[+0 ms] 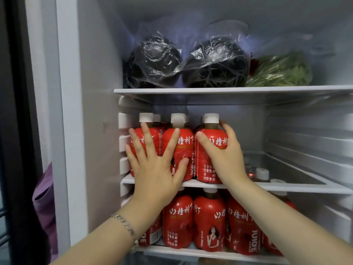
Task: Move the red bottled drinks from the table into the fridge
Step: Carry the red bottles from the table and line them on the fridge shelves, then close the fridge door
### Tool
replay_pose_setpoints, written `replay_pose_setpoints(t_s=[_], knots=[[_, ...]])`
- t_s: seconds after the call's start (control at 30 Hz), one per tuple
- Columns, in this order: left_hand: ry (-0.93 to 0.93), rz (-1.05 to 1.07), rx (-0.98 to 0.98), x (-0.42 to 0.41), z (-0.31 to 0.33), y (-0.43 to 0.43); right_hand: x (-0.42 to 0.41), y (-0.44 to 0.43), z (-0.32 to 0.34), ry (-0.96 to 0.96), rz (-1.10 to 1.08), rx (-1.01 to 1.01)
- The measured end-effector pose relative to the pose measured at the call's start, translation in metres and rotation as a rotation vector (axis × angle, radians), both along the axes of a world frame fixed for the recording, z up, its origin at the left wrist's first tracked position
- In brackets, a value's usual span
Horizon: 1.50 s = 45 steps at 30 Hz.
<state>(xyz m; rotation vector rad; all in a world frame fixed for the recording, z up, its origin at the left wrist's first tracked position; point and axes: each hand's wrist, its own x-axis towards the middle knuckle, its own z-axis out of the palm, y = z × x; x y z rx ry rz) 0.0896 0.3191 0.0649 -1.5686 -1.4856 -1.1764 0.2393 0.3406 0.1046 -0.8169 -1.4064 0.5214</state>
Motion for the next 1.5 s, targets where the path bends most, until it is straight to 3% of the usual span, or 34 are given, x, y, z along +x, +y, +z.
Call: replay_pose_setpoints(t_s=[0.13,0.23,0.37,0.47,0.6,0.67,0.73,0.87,1.03,1.27,1.5], knots=[[0.004,0.016,0.01,0.002,0.001,0.0,-0.001,0.002,-0.001,-0.002,0.0,-0.005],[0.062,0.142,0.007,0.005,0.003,-0.002,-0.002,0.004,-0.003,-0.058,-0.062,-0.013],[0.095,0.207,-0.168,0.009,0.013,-0.01,0.002,-0.002,0.002,-0.21,-0.161,-0.02],[-0.01,0.151,-0.244,0.013,0.019,-0.014,0.01,0.0,0.009,-0.369,-0.144,-0.089],[-0.15,0.013,-0.528,0.013,0.045,-0.053,0.029,-0.023,0.016,-0.613,-0.05,-0.27],[-0.253,-0.136,-0.379,0.014,0.059,-0.078,0.039,-0.042,0.014,-0.808,-0.105,-0.326],[-0.243,-0.228,-0.308,0.019,0.062,-0.112,0.047,-0.08,0.008,-0.943,-0.154,-0.35],[-0.025,-0.145,-0.602,0.035,0.048,-0.158,0.058,-0.142,-0.011,-0.985,-0.132,-0.38],[0.091,-0.238,-0.937,0.07,0.003,-0.241,0.086,-0.258,-0.06,-1.044,-0.126,-0.508],[0.163,-0.386,-1.065,0.132,-0.018,-0.312,0.176,-0.386,-0.074,-1.18,-0.492,-0.505],[0.204,-0.535,-1.065,0.24,-0.035,-0.381,0.32,-0.521,-0.068,-1.055,-1.089,-0.54]])
